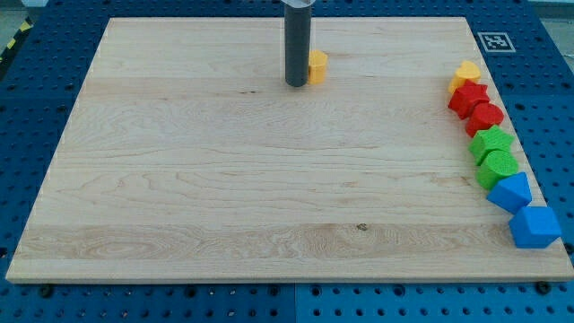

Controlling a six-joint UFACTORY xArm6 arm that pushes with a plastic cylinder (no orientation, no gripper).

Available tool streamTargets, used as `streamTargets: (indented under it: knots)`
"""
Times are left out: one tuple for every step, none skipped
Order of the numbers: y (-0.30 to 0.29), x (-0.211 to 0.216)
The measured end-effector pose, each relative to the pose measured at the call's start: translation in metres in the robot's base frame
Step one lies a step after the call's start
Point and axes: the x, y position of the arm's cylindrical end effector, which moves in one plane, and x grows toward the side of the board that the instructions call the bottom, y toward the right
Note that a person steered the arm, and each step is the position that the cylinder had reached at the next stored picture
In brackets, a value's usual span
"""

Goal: Push the yellow hexagon diagonally left side of the red star

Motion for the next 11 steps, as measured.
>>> streamTargets:
  knots:
    - [-0.032, -0.012]
    - [-0.034, -0.021]
    - [0.007, -0.021]
    - [0.019, -0.021]
    - [0.019, -0.021]
    - [0.019, -0.021]
    - [0.047, -0.021]
    - [0.053, -0.021]
    - [0.06, -0.021]
    - [0.066, -0.015]
    - [0.083, -0.009]
